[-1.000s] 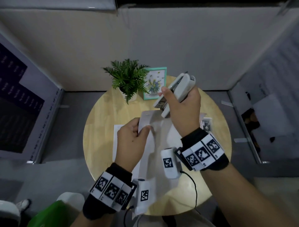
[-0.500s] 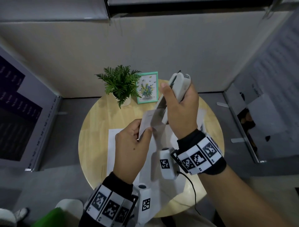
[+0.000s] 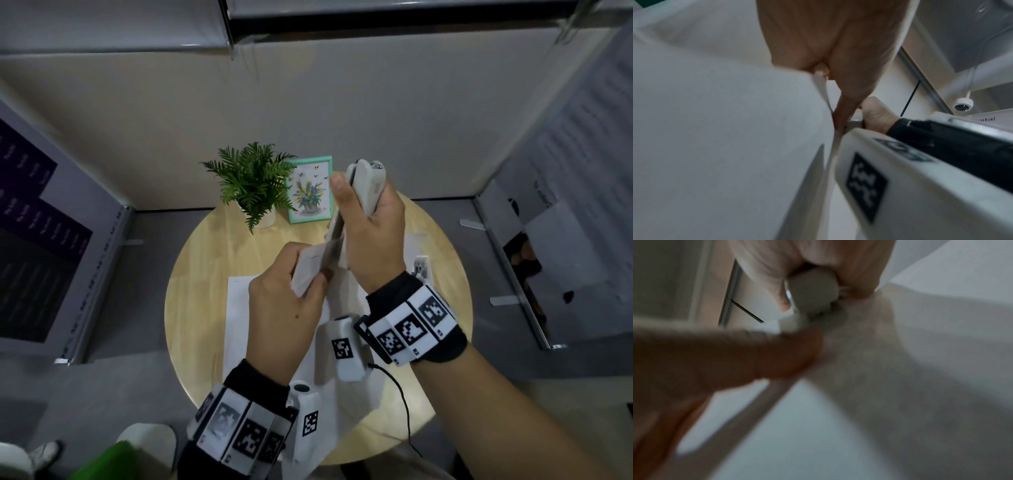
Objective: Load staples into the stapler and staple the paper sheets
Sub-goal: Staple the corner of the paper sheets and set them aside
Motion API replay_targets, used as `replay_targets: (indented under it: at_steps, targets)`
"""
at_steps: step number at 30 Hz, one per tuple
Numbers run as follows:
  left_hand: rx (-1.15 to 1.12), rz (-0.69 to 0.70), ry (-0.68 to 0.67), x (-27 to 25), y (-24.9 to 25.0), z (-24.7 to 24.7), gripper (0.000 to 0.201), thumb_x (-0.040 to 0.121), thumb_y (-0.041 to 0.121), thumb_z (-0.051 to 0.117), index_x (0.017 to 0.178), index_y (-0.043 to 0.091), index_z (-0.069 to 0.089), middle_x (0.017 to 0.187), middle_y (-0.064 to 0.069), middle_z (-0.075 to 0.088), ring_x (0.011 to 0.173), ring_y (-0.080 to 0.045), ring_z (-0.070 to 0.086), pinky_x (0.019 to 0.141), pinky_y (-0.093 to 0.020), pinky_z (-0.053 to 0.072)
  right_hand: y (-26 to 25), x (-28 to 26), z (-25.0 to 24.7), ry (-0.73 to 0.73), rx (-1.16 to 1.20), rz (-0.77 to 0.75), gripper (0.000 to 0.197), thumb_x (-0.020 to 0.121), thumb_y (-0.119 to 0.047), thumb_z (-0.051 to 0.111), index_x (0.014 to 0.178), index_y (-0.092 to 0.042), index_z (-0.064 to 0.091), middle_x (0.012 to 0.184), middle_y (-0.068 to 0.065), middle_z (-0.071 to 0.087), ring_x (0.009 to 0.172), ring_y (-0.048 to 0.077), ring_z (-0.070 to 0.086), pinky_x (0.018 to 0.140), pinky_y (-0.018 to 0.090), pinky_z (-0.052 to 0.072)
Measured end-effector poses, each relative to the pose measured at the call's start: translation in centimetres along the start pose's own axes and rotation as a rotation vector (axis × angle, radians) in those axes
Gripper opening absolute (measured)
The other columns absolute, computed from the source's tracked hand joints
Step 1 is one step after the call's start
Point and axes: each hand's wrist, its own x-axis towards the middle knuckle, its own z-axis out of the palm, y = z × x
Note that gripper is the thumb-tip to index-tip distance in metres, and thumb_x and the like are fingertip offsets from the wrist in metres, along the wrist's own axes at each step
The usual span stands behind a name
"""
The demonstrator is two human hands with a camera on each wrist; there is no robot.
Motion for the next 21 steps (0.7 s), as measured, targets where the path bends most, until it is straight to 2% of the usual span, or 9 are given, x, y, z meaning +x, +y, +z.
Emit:
replay_targets:
  at_steps: [1, 3, 5, 7, 9, 14, 16, 19, 21]
  targets:
    - [0.052, 0.032, 0.034, 0.1, -0.2, 0.0, 0.009, 0.086, 0.007, 0.067, 0.093, 0.011, 0.063, 0.079, 0.002, 0.068, 0.07, -0.014, 0.061, 0.063, -0.026, 0.051, -0.2, 0.1, -0.3, -0.02, 0.031, 0.013, 0.015, 0.09, -0.029, 0.061, 0.079, -0.023, 0.052, 0.067, -0.013, 0.056, 0.061, 0.008, 0.052, 0.058, 0.028, 0.046]
    - [0.111, 0.088, 0.089, 0.2, -0.6, -0.1, 0.005, 0.086, 0.004, 0.067, 0.086, 0.007, 0.063, 0.076, 0.001, 0.066, 0.069, -0.013, 0.059, 0.062, -0.015, 0.046, -0.8, 0.4, -1.0, -0.018, 0.138, 0.055, 0.02, 0.091, -0.034, 0.056, 0.086, -0.015, 0.051, 0.073, 0.006, 0.061, 0.064, 0.022, 0.06, 0.056, 0.034, 0.052]
    - [0.11, 0.124, 0.12, 0.2, -1.2, -0.3, 0.012, 0.081, -0.007, 0.068, 0.083, 0.004, 0.065, 0.078, -0.002, 0.066, 0.071, -0.01, 0.059, 0.064, -0.01, 0.045, -1.4, 0.8, -2.2, 0.047, 0.265, 0.087, 0.019, 0.094, -0.032, 0.051, 0.091, -0.014, 0.051, 0.071, 0.005, 0.065, 0.062, 0.024, 0.066, 0.055, 0.034, 0.055]
    - [0.133, 0.157, 0.153, 0.1, -1.6, -0.4, 0.026, 0.071, -0.02, 0.068, 0.083, 0.003, 0.067, 0.082, -0.005, 0.068, 0.074, -0.013, 0.061, 0.061, -0.019, 0.049, -1.9, 0.9, -3.6, 0.107, 0.351, 0.149, 0.016, 0.093, -0.032, 0.052, 0.089, -0.017, 0.052, 0.065, -0.002, 0.064, 0.058, 0.02, 0.066, 0.057, 0.031, 0.055]
    - [0.17, 0.215, 0.192, 0.1, -1.7, -0.5, 0.037, 0.06, -0.028, 0.068, 0.083, 0.001, 0.067, 0.084, -0.007, 0.068, 0.077, -0.015, 0.062, 0.058, -0.027, 0.049, -2.0, 0.5, -4.9, 0.084, 0.382, 0.269, 0.013, 0.092, -0.028, 0.058, 0.085, -0.018, 0.054, 0.062, 0.0, 0.062, 0.055, 0.019, 0.064, 0.058, 0.033, 0.055]
    - [0.202, 0.311, 0.269, 0.1, -0.8, 0.1, 0.038, 0.055, -0.03, 0.054, 0.078, -0.002, 0.066, 0.087, -0.015, 0.067, 0.086, -0.021, 0.062, 0.069, -0.014, 0.046, -1.4, -2.1, -6.2, -0.118, 0.209, 0.537, 0.011, 0.086, -0.018, 0.065, 0.076, -0.017, 0.059, 0.063, 0.006, 0.064, 0.057, 0.022, 0.064, 0.055, 0.034, 0.051]
    - [0.219, 0.333, 0.263, 0.1, -0.7, 0.5, 0.035, 0.055, -0.029, 0.058, 0.077, -0.003, 0.066, 0.088, -0.016, 0.066, 0.086, -0.019, 0.06, 0.072, -0.015, 0.047, -1.5, -2.9, -6.1, -0.17, 0.182, 0.566, 0.007, 0.082, -0.016, 0.068, 0.08, -0.014, 0.062, 0.07, 0.01, 0.068, 0.063, 0.022, 0.066, 0.054, 0.035, 0.052]
    - [0.224, 0.35, 0.247, 0.0, -0.9, 1.0, 0.036, 0.053, -0.028, 0.072, 0.076, -0.002, 0.067, 0.09, -0.016, 0.066, 0.086, -0.02, 0.061, 0.07, -0.022, 0.051, -1.6, -3.4, -5.5, -0.173, 0.124, 0.555, 0.032, 0.072, -0.019, 0.074, 0.095, -0.004, 0.057, 0.083, 0.019, 0.063, 0.072, 0.027, 0.064, 0.057, 0.033, 0.052]
    - [0.201, 0.376, 0.242, -0.2, -0.8, 1.2, 0.038, 0.056, -0.03, 0.064, 0.079, 0.0, 0.067, 0.09, -0.018, 0.065, 0.086, -0.022, 0.061, 0.069, -0.025, 0.051, -1.7, -3.5, -5.1, -0.153, 0.084, 0.555, 0.031, 0.069, -0.017, 0.076, 0.091, -0.01, 0.055, 0.08, 0.017, 0.057, 0.067, 0.027, 0.059, 0.055, 0.031, 0.05]
